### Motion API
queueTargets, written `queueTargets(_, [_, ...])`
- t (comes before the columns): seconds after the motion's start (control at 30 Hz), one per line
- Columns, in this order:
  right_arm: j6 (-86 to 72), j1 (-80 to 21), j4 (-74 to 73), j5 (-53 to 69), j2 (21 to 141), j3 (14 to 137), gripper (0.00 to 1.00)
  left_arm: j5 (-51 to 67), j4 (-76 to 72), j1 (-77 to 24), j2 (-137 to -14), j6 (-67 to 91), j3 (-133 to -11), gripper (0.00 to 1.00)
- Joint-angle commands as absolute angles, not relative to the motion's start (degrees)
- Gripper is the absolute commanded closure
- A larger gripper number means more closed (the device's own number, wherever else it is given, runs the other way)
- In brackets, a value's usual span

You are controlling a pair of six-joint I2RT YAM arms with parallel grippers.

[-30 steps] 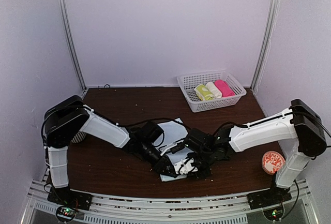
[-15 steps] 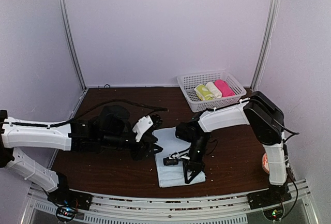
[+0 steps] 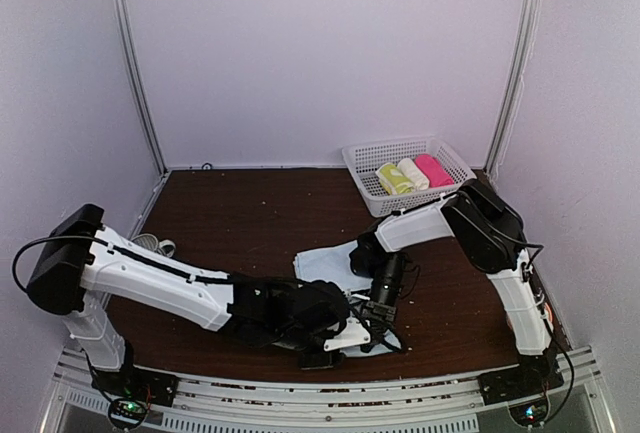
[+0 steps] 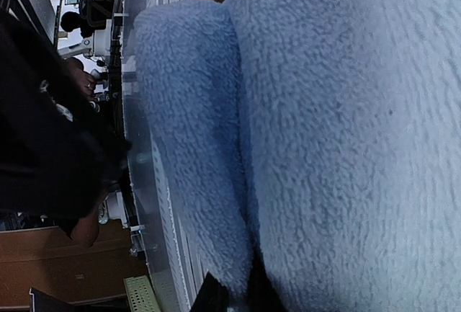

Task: Roll the towels
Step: Roll the towel at the center of the board.

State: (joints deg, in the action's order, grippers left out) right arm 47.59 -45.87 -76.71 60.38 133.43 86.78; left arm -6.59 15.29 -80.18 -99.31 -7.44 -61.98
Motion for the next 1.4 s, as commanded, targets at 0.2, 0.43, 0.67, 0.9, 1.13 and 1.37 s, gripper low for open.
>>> queueTargets(0.2, [47.14, -45.8, -74.5, 56.19, 134.92, 86.16, 0.96, -10.45, 16.08, -80.33, -109.05, -12.25, -67.23, 0.67])
queueTargets(0.43, [51.01, -45.8, -76.81, 57.08, 132.93, 86.03, 0.87, -6.1, 14.36, -80.24, -109.51, -10.95, -66.26, 0.93])
queueTargets(0.67, [49.31, -43.76, -77.67, 52.9, 119.92, 91.11, 0.62, 5.12, 14.03, -78.61, -109.1, -7.36, -64.6, 1.0])
queueTargets(0.9, [32.43, -32.04, -66.19, 51.52, 103.82, 96.95, 0.62, 25.59, 8.64, -69.53, -109.78, 1.54, -61.51, 1.0])
queueTargets(1.13, [27.58, -29.59, -49.64, 55.79, 84.44, 85.58, 0.67, 47.15, 1.96, -60.26, -116.18, 12.53, -61.38, 1.0])
queueTargets(1.37, [39.71, -43.81, -47.41, 42.31, 72.66, 67.19, 0.72, 54.09, 1.18, -58.35, -121.73, 16.68, -62.28, 1.0])
